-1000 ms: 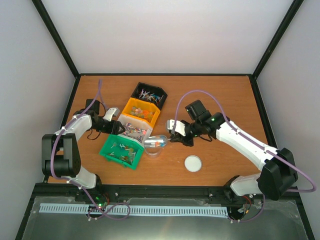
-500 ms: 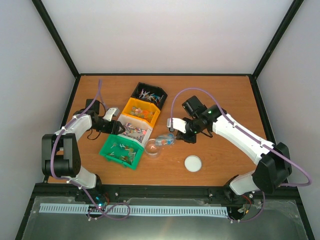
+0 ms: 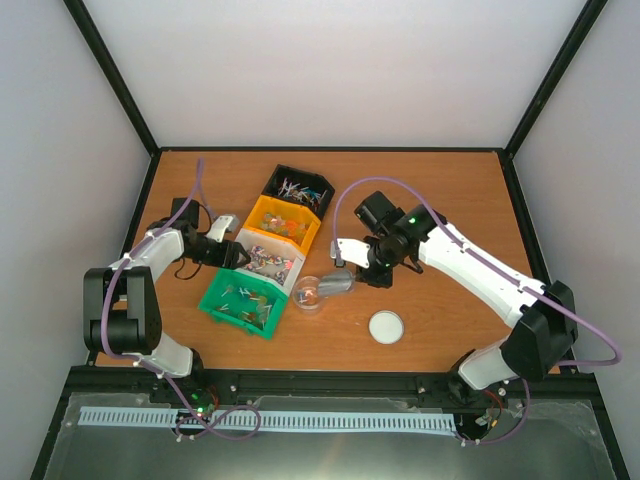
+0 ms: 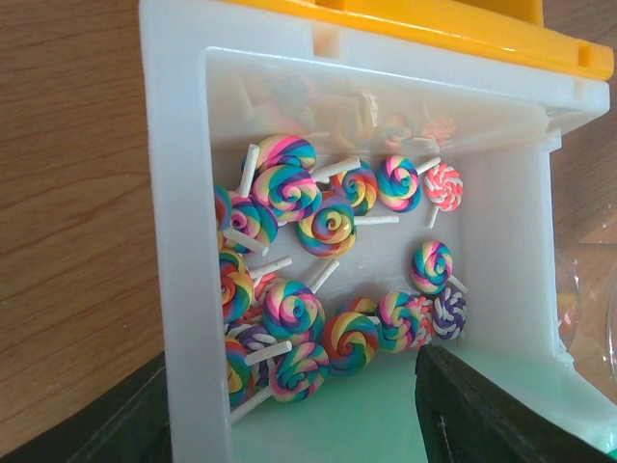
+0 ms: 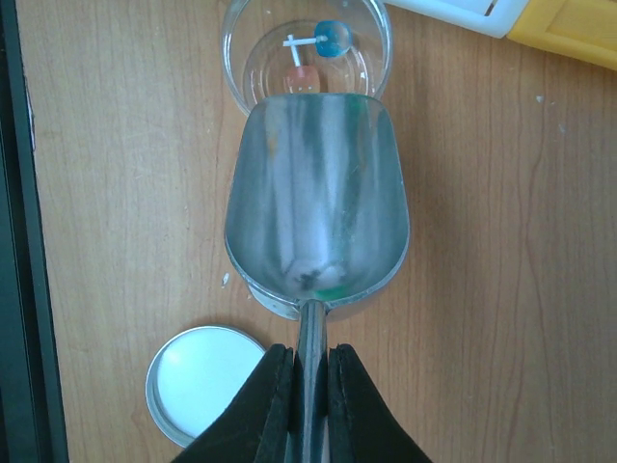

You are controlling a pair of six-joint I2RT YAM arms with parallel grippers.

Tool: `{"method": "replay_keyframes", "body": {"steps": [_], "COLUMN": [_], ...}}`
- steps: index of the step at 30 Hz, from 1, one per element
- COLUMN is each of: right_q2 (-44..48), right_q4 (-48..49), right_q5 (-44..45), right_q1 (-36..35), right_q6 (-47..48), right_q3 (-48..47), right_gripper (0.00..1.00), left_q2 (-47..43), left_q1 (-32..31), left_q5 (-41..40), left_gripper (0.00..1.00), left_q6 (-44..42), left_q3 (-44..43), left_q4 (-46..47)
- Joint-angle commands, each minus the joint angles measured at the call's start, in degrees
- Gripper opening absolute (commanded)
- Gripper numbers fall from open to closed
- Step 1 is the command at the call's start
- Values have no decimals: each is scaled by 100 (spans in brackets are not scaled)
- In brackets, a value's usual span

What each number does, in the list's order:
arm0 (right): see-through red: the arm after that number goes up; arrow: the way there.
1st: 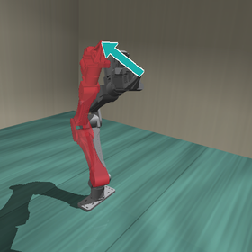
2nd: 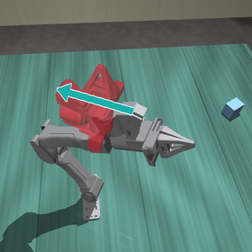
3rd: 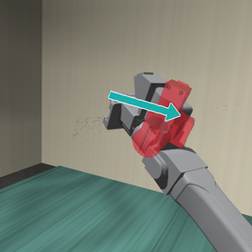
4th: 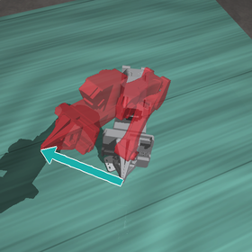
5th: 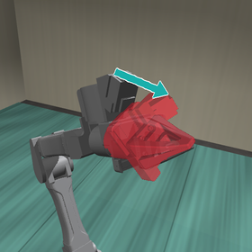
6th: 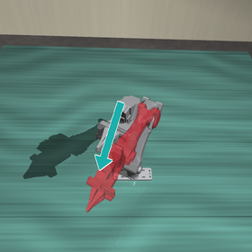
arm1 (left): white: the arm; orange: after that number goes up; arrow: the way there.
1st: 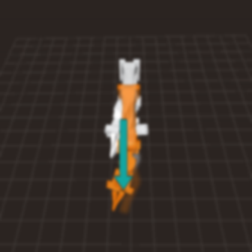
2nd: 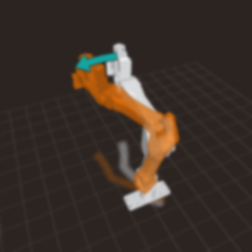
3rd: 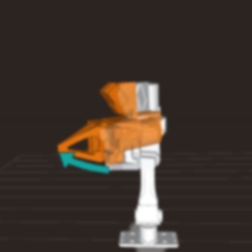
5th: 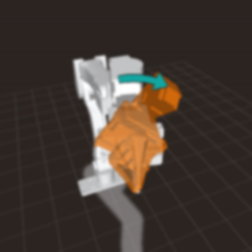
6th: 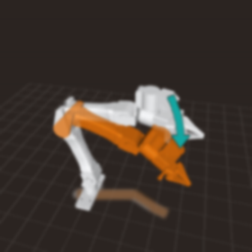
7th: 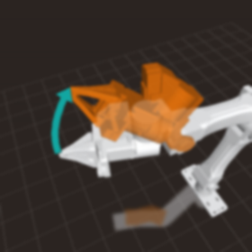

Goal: Pack the candies

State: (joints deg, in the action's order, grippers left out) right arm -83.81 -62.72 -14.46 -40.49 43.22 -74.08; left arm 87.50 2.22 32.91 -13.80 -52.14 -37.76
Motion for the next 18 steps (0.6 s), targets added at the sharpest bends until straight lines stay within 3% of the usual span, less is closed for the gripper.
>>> {"method": "replay_keyframes", "body": {"steps": [1,11,18], "right_q2": [-13,-319,-1078], "right_q4": [-325,-780,-961], "right_q5": [326,587,-6], "right_q1": [-112,-874,-1354], "right_q6": [-239,-1068,-1613], "right_q3": [-348,-1392,-2273], "right_gripper": [3,3,3], "left_q2": [4,-15,-79], "left_q1": [-37,-38,-37], "left_q5": [235,215,191], "left_gripper": [65,65,65], "left_q6": [58,71,80], "left_q3": [-52,-33,1], "left_q4": [95,111,120]}}
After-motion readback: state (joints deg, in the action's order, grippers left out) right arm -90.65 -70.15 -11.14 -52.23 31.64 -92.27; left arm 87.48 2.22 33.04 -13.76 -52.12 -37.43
